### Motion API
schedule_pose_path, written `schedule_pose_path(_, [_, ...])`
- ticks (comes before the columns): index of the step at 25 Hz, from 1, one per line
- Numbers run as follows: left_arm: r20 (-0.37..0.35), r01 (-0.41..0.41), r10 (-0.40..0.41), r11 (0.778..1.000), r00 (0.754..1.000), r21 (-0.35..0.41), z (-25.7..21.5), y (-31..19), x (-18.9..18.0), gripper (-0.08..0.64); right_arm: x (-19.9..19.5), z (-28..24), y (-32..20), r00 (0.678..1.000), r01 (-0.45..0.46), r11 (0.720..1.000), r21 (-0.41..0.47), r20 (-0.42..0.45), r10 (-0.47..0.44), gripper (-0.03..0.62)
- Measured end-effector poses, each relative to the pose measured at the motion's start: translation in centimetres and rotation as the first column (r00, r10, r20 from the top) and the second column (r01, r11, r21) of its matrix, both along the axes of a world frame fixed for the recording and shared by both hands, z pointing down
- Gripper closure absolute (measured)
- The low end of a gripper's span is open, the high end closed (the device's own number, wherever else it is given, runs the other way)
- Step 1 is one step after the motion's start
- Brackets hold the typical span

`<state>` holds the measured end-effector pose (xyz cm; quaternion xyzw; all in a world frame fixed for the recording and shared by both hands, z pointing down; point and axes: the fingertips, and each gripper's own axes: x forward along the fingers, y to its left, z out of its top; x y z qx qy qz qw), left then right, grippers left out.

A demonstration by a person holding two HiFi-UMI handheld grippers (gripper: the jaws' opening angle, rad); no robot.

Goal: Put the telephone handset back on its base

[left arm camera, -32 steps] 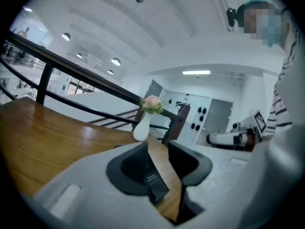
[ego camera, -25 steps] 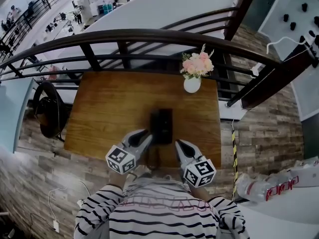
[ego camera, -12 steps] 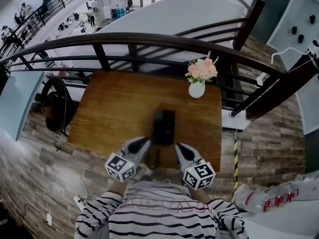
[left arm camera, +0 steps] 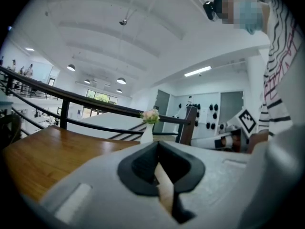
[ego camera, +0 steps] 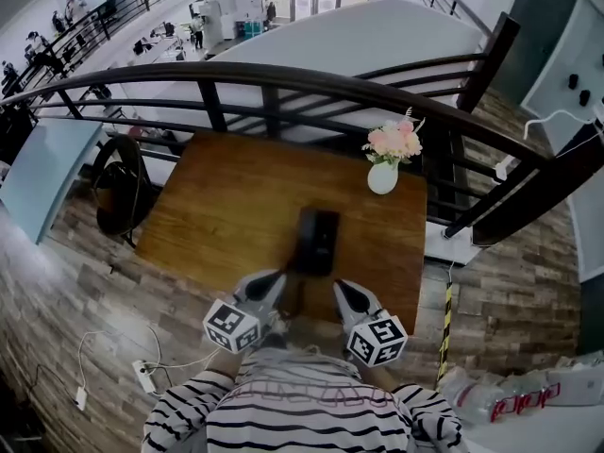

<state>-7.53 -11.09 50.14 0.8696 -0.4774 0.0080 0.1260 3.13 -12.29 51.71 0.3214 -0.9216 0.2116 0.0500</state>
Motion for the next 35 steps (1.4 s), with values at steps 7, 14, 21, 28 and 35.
schedule_pose_path(7, [-0.008, 0.018, -0.018, 1.000, 1.000, -0.013, 0.2, 1.2, 0.4, 0.557, 0.3, 0.1, 0.9, 1.000, 0.027, 1.000, -0.001, -0.012, -0.027, 0.592])
schedule_pose_path(14, [-0.029, 0.032, -0.033, 0.999, 0.999, -0.025, 0.4, 2.9, 0.0, 0.558, 0.1, 0.0, 2.1, 0.999, 0.032, 0.999, 0.005, -0.022, -0.032, 0.592])
schedule_pose_path(21, [-0.035, 0.034, -0.035, 0.999, 0.999, -0.034, 0.6, 3.3, 0.2, 0.558, 0.2, 0.2, 2.4, 0.999, 0.034, 0.999, 0.002, -0.031, -0.034, 0.592])
schedule_pose_path(28, [-0.041, 0.035, -0.037, 0.998, 0.998, -0.046, 0.9, 3.2, 0.3, 0.558, 0.3, 0.4, 2.3, 0.999, 0.029, 1.000, -0.003, -0.030, -0.029, 0.592])
schedule_pose_path(35, [-0.044, 0.031, -0.034, 0.998, 0.998, -0.051, 1.2, 2.9, -0.4, 0.558, -0.3, 0.6, 1.9, 0.999, 0.021, 1.000, -0.006, -0.033, -0.021, 0.592])
